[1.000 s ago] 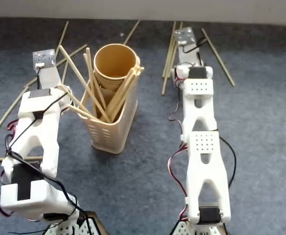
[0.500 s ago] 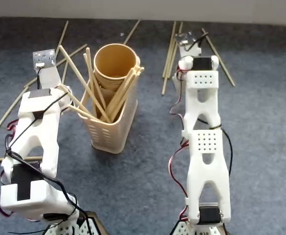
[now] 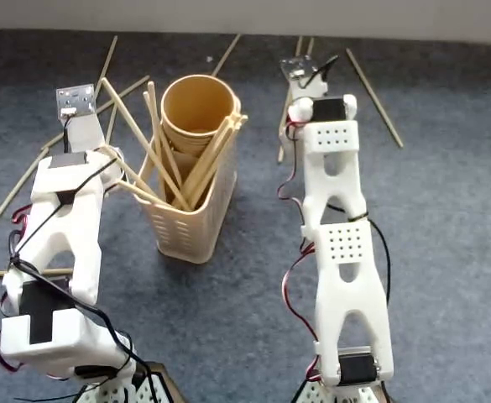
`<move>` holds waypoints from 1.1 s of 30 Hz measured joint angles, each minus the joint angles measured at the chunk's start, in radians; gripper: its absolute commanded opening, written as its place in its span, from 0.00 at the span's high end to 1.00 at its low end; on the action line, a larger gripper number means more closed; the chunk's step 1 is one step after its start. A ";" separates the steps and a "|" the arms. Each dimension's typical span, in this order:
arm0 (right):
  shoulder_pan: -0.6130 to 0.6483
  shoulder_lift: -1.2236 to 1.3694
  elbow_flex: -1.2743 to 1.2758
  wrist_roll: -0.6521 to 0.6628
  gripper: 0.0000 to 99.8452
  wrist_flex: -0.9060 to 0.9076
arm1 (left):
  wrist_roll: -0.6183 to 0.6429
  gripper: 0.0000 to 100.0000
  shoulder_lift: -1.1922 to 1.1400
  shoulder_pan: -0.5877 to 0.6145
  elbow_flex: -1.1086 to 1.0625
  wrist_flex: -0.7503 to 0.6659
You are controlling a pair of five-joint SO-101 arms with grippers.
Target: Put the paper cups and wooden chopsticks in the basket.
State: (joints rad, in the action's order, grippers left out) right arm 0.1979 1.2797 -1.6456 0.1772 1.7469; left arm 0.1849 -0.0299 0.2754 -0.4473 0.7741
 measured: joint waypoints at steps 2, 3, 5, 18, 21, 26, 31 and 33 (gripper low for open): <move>-0.003 0.000 0.000 -0.002 0.68 0.000 | 0.000 0.83 0.000 0.000 -0.003 -0.020; -0.002 0.000 0.000 -0.002 0.68 0.000 | 0.000 0.83 0.000 0.000 -0.006 -0.026; -0.002 0.000 0.000 -0.002 0.68 0.000 | 0.000 0.83 0.000 0.000 -0.006 -0.029; -0.002 -0.578 0.095 -0.120 0.68 0.000 | 0.000 0.83 0.000 0.000 -0.006 -0.029; 0.078 -0.783 0.344 -0.133 0.68 0.002 | 0.000 0.83 0.000 0.000 -0.006 -0.029; 0.244 -1.183 0.876 -0.138 0.68 -0.011 | 0.000 0.83 0.000 0.000 -0.006 -0.029; 0.293 -1.629 1.459 -0.138 0.68 -0.305 | 0.000 0.83 0.000 0.000 -0.006 -0.029; 0.293 -1.792 1.731 -0.132 0.68 -0.508 | 0.000 0.83 0.000 0.000 -0.006 -0.029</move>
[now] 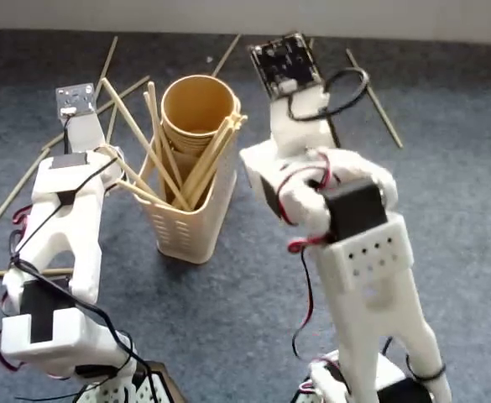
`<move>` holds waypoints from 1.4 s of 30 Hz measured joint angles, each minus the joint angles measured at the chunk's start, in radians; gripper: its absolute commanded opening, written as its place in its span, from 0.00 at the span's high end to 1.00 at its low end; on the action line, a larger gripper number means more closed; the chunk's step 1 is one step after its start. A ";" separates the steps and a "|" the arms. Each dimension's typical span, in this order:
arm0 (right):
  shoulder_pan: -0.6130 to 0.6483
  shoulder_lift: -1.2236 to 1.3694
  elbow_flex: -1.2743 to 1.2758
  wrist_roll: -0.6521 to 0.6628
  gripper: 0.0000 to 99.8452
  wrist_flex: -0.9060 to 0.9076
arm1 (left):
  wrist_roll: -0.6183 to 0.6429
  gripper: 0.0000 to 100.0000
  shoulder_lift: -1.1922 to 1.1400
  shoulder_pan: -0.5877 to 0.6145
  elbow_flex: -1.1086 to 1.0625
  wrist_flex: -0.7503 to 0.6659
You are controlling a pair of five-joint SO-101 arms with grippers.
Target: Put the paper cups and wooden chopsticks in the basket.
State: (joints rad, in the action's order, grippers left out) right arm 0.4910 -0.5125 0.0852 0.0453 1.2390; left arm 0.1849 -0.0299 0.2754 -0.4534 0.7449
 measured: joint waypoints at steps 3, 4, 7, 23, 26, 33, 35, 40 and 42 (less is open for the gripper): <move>0.000 -0.180 0.445 0.081 0.68 -0.373 | 0.000 0.83 0.000 0.000 0.000 0.000; 0.002 -0.215 0.595 0.101 0.68 -0.503 | 0.000 0.83 0.000 0.000 0.000 0.000; 0.015 -0.269 0.970 0.127 0.68 -0.872 | 0.000 0.83 0.000 0.000 0.000 0.000; -0.051 -0.152 1.165 0.130 0.68 -1.181 | 0.000 0.83 0.031 0.069 0.049 0.061; -0.052 -0.267 1.152 0.130 0.69 -1.103 | -0.017 0.83 0.098 0.121 0.127 0.170; -0.169 -0.694 0.987 0.130 0.69 -0.488 | -0.133 0.82 0.146 0.247 0.361 0.456; -0.262 -0.815 0.954 0.130 0.69 -0.330 | -0.199 0.82 0.140 0.302 0.430 0.539; -0.511 -1.077 0.974 0.137 0.69 -0.098 | -0.408 0.82 0.028 0.381 0.505 0.706; -0.534 -1.149 1.036 0.137 0.69 -0.077 | -0.488 0.82 -0.041 0.379 0.514 0.767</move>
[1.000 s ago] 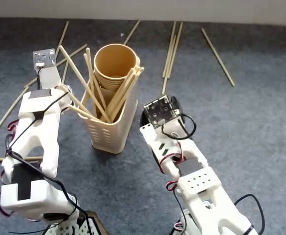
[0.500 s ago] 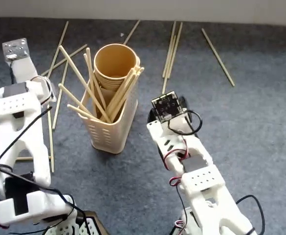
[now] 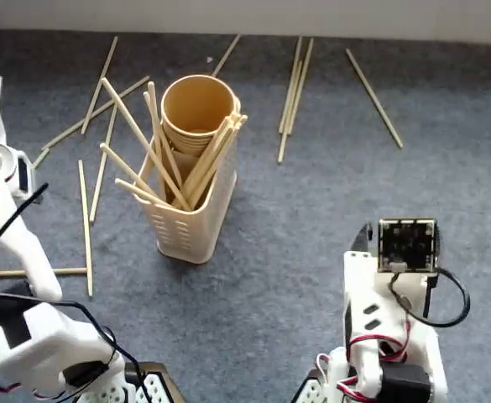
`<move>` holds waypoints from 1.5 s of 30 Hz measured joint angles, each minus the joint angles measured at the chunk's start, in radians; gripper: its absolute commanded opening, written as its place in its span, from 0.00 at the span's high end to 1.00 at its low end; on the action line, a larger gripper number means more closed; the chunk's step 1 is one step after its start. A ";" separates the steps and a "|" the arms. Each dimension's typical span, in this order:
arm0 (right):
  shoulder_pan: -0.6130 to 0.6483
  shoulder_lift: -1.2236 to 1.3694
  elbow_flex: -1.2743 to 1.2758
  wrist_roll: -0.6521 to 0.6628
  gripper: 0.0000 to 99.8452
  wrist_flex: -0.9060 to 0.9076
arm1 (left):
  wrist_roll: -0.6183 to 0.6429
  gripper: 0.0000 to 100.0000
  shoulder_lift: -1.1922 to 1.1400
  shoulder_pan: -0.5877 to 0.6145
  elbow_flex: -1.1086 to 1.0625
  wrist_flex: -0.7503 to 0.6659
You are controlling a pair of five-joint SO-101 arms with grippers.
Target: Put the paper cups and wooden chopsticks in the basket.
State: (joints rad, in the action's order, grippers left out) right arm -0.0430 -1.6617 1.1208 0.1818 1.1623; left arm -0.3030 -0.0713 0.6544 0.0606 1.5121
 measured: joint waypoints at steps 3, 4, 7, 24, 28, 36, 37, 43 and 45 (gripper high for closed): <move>-0.017 -0.083 0.124 0.000 0.69 0.008 | -0.080 0.82 -0.101 0.002 0.003 0.048; -0.020 -0.115 0.164 0.000 0.69 0.008 | -0.091 0.82 -0.130 0.002 0.003 0.052; -0.035 -0.155 0.267 0.000 0.69 -0.006 | -0.103 0.82 -0.167 -0.006 0.003 0.048; -0.043 -0.164 0.473 0.000 0.69 -0.086 | 0.149 0.73 -0.167 -0.264 -0.121 -0.166; -0.043 -0.164 0.473 0.000 0.69 -0.086 | 0.157 0.73 -0.187 -0.270 -0.233 -0.316; -0.041 -0.164 0.494 0.000 0.69 -0.092 | 0.161 0.73 -0.316 -0.210 -0.201 -0.391; -0.041 -0.164 0.500 0.000 0.69 -0.104 | 0.152 0.73 -0.321 -0.210 -0.190 -0.391; -0.041 -0.164 0.519 0.000 0.69 -0.157 | 0.129 0.73 -0.325 -0.184 -0.100 -0.308; -0.041 -0.164 0.519 0.000 0.69 -0.158 | 0.129 0.73 -0.325 -0.157 -0.063 -0.270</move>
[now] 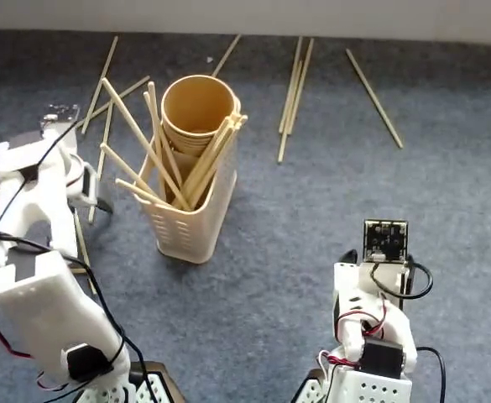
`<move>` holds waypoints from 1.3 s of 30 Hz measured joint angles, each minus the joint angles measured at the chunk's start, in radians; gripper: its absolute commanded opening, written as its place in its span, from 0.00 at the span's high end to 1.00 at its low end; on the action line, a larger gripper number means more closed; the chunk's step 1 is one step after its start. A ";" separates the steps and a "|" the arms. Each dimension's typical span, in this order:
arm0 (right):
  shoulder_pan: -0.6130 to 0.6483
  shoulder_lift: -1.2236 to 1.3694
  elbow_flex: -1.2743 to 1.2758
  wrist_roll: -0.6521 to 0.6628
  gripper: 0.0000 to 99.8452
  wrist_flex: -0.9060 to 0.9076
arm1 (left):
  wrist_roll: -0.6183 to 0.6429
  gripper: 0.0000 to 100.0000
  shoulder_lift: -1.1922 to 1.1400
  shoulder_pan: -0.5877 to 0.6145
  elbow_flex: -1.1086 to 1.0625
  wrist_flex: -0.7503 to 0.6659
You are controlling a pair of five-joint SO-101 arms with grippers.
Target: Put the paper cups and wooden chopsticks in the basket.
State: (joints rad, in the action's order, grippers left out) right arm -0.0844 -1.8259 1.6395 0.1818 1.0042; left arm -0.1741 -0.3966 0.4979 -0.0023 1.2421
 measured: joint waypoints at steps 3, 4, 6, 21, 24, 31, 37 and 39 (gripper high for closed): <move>0.000 0.000 0.000 0.000 0.69 0.000 | -0.003 0.73 0.003 0.055 0.064 0.051; 0.000 0.000 0.000 0.000 0.69 0.000 | -0.003 0.73 0.008 0.068 0.081 0.064; 0.000 0.000 0.000 0.000 0.69 0.000 | -0.003 0.73 0.012 0.094 0.103 0.087; 0.000 0.000 0.000 0.000 0.69 0.000 | -0.094 0.72 0.012 0.158 0.066 0.106; 0.000 0.000 0.000 0.000 0.69 0.000 | -0.051 0.72 0.012 0.106 0.066 0.106; 0.000 0.000 0.002 0.000 0.69 0.000 | 0.002 0.73 -0.029 0.023 0.066 0.072; 0.000 0.000 0.002 0.000 0.69 0.000 | 0.015 0.73 -0.152 0.011 0.078 -0.006; 0.000 0.000 0.002 0.000 0.69 0.000 | 0.017 0.75 -0.187 0.005 0.107 -0.006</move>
State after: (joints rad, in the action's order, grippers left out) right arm -0.0844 -1.8259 1.6410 0.1818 1.0042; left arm -0.1573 -0.5838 0.5025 0.1051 1.2359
